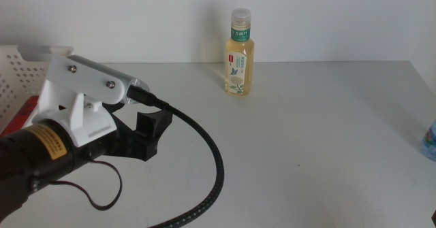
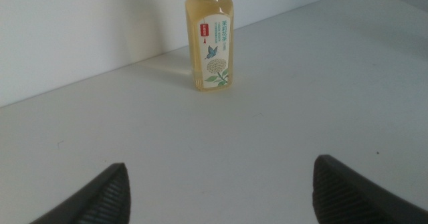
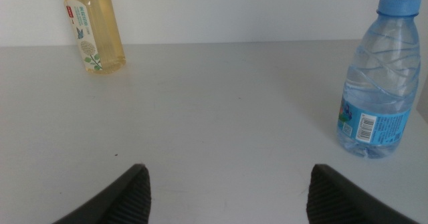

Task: Use arms to grab the bottles and put them into the dustbin to the left of the table.

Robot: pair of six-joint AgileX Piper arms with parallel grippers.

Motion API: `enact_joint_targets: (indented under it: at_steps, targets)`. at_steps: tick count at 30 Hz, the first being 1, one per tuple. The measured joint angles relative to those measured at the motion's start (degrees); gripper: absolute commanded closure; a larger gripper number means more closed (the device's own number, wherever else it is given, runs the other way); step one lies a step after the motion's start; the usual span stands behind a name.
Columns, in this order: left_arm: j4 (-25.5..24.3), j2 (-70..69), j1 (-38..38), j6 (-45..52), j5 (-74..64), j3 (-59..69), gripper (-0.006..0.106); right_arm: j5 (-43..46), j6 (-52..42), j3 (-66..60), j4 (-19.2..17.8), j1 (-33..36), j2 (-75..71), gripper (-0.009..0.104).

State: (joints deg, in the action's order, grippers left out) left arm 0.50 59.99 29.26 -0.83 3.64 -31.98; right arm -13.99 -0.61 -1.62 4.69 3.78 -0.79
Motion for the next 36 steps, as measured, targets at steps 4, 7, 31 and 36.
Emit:
enact_joint_targets:
  at_steps: [4, 7, 31, 36]
  targets:
    - [0.0, 0.14, 0.0, 0.0, 1.47, 0.0, 0.007, 0.0, 0.0, 0.0, 0.0, 0.0, 0.0, 0.036]
    - [0.0, 1.87, 0.0, 0.0, 3.8, 0.0, 0.007, 0.0, 0.0, 0.0, 0.0, 0.0, 0.0, 0.036]
    - [-5.75, 41.77, 0.0, -2.9, 29.87, -20.73, 0.007, 0.0, 0.0, 0.0, 0.0, 0.0, 0.0, 0.036]
    - [-5.91, 48.85, 0.0, -4.1, 30.05, -28.41, 0.007, 0.0, 0.0, 0.0, 0.0, 0.0, 0.0, 0.036]
